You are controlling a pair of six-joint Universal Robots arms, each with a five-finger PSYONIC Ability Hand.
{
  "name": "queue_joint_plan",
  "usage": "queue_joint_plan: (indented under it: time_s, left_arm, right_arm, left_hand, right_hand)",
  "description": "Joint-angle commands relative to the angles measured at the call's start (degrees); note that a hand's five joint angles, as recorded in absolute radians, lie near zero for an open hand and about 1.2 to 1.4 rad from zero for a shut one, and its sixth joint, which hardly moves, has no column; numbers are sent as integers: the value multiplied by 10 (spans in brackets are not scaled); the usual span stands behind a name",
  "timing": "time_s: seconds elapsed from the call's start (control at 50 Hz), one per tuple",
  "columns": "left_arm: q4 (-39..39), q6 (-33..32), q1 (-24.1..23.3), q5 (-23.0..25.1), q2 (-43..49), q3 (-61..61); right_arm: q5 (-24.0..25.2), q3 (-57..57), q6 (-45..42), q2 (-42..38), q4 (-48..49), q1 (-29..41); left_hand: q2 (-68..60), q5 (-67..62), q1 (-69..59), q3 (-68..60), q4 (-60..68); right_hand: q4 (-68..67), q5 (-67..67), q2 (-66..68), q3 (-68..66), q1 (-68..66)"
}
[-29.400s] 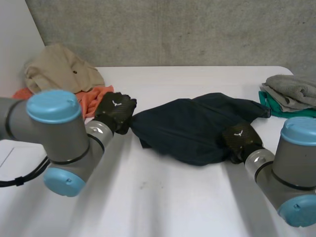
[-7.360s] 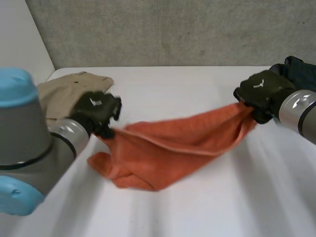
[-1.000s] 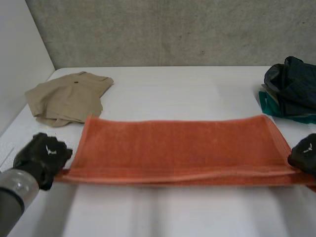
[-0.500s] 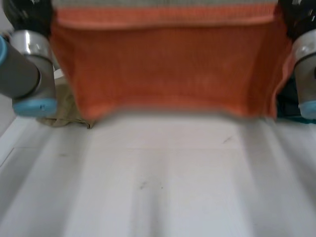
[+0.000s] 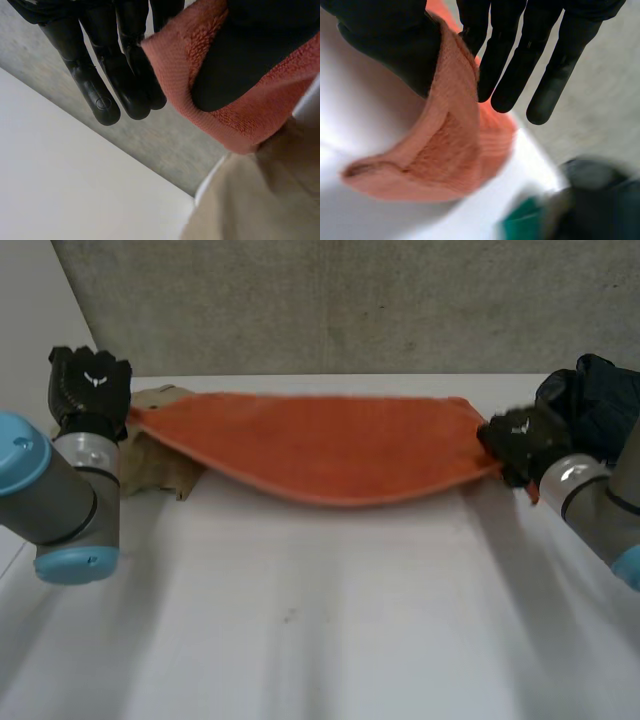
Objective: Fold the laundry.
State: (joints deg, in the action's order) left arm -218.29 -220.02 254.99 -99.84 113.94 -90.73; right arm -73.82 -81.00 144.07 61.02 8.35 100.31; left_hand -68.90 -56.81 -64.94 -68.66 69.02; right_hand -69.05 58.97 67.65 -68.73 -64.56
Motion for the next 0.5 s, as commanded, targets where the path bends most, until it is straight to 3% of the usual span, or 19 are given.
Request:
queue_joint_plan:
  time_s: [0.02, 0.08, 0.12, 0.18, 0.3, 0.38, 0.48, 0.5]
  left_arm:
    - [-1, 2, 6, 1, 10, -23]
    - [-1, 2, 7, 2, 11, -30]
    - [-1, 2, 6, 2, 11, -34]
    - [-1, 3, 5, 2, 11, -38]
    - [1, 2, 7, 1, 6, -45]
    - [3, 2, 7, 1, 3, -45]
    - [8, 0, 7, 0, -8, -61]
    - [9, -1, 7, 1, -13, -66]
  right_arm:
    - [25, 7, 177, -71, -34, -43]
    - [25, 7, 209, -80, -44, -59]
    - [20, 8, 215, -81, -55, -65]
    - [17, 8, 218, -80, -77, -69]
    - [9, 9, 220, -78, -125, -82]
    - [-14, 7, 215, -74, -150, -88]
    - [-40, -2, 202, -60, -147, -99]
    - [-39, -2, 194, -56, -147, -100]
  left_hand:
    - [-111, -132, -151, -113, 110]
    - [-111, -132, -151, -113, 110]
    - [-111, -132, -151, -113, 110]
    - [-111, -132, -151, -113, 110]
    - [-111, -132, -151, -113, 110]
    - [-111, -132, -151, -113, 110]
    - [-111, -132, -151, -113, 110]
    - [-111, -132, -151, -113, 110]
  right_hand:
    - [-109, 110, 124, -113, -154]
    - [-30, 31, 44, -33, -75]
    - [119, -119, -105, 116, 74]
    - [241, -240, -227, 238, 196]
    - [285, -284, -271, 282, 240]
    - [247, -246, -233, 243, 202]
    - [-108, 109, 123, -112, -153]
    - [-109, 110, 124, -113, -154]
